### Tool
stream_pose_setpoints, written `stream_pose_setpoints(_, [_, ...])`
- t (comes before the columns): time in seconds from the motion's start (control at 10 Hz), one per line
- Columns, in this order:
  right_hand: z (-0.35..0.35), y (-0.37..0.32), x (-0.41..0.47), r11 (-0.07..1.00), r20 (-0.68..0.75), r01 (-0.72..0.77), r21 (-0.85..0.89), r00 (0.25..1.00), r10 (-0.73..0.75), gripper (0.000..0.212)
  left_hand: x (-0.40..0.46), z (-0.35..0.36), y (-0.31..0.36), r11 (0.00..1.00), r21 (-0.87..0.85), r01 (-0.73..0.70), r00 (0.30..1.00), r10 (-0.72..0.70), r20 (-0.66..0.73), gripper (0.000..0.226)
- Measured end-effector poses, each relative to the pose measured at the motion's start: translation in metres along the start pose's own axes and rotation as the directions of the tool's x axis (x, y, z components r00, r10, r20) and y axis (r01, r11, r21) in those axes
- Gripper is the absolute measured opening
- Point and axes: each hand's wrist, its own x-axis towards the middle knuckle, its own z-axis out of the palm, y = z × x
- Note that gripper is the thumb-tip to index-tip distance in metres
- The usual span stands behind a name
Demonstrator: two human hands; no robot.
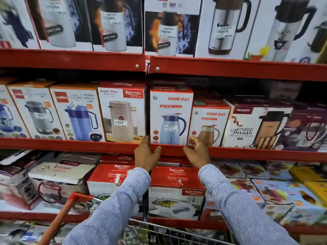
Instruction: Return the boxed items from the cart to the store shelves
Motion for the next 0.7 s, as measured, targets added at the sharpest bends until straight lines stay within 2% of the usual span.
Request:
stream_pose_setpoints(0.2, [-0.001, 0.002, 0.005, 0.999, 0.01, -0.016, 0.035, 1.0, 0.016, 0.049, 0.01, 0.006, -0.005, 0.998, 0.056, 0.024, 0.995, -0.029, 0.094, 0.057])
stream_pose_setpoints(0.3, [-0.002, 0.004, 0.007, 0.999, 0.039, -0.035, 0.032, 0.999, 0.034, 0.048, 0.008, 0.005, -0.003, 0.998, 0.043, 0.048, 0.994, -0.052, 0.095, 0.055])
stream_pose_setpoints(0.6, [-0.005, 0.013, 0.012, 0.997, 0.095, -0.014, 0.072, 0.995, 0.007, 0.048, 0.006, 0.001, -0.005, 0.999, 0.03, -0.013, 0.996, 0.01, 0.091, 0.051])
stream_pose_setpoints(0.7, [-0.017, 0.015, 0.005, 0.987, -0.066, 0.033, 0.155, 0.998, -0.023, 0.04, 0.004, -0.006, 0.003, 0.99, 0.085, -0.113, 0.994, 0.113, -0.002, 0.05])
